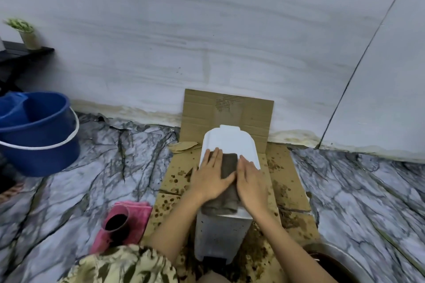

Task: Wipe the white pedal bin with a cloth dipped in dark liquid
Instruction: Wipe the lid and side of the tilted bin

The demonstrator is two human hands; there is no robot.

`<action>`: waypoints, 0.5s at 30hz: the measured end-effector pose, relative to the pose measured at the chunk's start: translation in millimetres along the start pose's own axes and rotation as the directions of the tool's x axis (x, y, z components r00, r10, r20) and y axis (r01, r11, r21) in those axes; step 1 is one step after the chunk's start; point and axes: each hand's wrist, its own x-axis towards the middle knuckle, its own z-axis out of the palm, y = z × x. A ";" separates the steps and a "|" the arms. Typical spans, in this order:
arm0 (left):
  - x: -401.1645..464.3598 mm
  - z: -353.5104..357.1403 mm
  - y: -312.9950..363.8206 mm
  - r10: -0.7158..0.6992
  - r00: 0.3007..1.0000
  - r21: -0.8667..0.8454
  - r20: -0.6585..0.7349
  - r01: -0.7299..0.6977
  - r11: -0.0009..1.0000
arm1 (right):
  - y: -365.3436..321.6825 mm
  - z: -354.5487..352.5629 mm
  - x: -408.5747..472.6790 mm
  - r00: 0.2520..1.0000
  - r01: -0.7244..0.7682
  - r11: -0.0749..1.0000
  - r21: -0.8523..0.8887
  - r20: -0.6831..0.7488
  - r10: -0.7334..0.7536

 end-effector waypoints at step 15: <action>-45.3 20.3 -25.3 0.135 0.920 -0.355 -0.369 -0.274 0.894 | 37.5 -21.0 9.0 0.998 -0.059 0.983 -0.176 -0.011 0.058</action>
